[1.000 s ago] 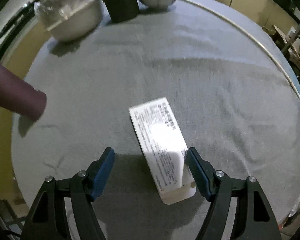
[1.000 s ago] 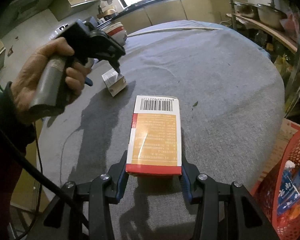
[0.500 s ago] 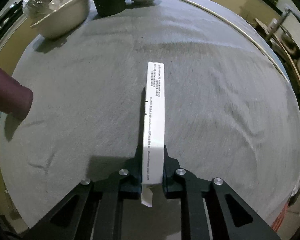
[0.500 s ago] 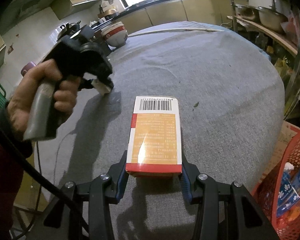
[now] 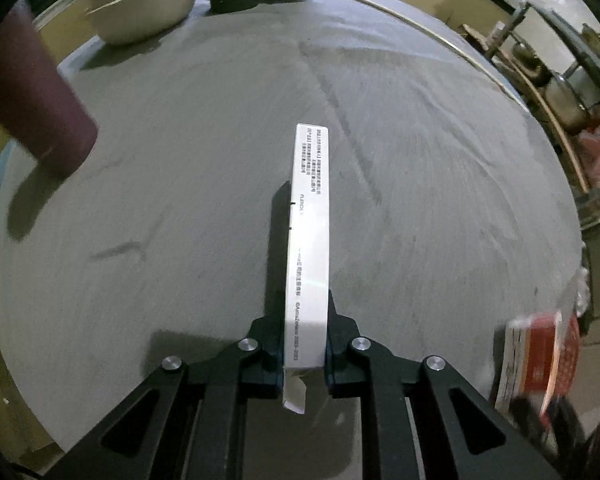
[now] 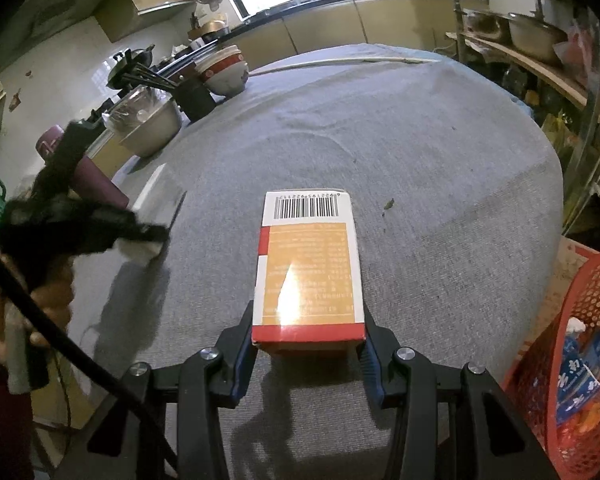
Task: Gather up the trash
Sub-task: 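Carry the leaflet and medicine box toward the red basket with both tools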
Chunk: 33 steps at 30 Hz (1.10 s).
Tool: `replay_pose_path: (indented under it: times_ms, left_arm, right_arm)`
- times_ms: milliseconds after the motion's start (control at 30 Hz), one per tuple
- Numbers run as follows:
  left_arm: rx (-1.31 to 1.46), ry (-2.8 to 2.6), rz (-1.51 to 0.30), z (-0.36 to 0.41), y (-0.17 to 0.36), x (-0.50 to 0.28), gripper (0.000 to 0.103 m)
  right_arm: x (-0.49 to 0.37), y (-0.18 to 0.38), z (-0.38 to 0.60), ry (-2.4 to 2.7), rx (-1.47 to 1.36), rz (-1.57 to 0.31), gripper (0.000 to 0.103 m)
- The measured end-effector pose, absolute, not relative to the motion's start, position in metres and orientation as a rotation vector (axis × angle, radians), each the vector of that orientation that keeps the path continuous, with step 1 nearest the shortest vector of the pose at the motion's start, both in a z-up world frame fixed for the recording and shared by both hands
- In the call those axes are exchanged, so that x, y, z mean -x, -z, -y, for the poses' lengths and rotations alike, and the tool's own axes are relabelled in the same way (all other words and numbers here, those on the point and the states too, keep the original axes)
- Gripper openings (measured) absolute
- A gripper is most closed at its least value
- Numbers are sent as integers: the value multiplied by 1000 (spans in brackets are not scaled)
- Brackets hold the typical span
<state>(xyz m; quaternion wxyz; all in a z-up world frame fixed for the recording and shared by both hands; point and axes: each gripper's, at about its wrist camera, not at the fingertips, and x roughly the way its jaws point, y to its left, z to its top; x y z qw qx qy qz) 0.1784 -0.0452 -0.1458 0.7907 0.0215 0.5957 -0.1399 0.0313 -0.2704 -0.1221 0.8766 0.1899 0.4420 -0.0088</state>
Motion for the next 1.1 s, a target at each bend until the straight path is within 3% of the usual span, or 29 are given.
replay_pose_path:
  times_ms: [533,633,700,767,1033,1100]
  left_arm:
    - [-44,448,-1277,-5,128,-158,16]
    - [-59,437,-1303,3,131,-158,28]
    - [-57,435,-1305,9,125,-160,52]
    - [-73,423,-1286,17,120,-164,55]
    - [-72,380,-1245,15,111,-168,53]
    - [-58,385,-1247,17,112,-167,31]
  right_arm:
    - [-37,120,269,18,-387,-943,50]
    - [-37,121,273,14,-423,-954,53]
    - [-37,120,278,16,-446,-957,55]
    - [-36,116,281,8,-458,-935,59]
    - [-39,109,282,35,-439,-927,64]
    - [-41,110,280,31,-439,-929,64]
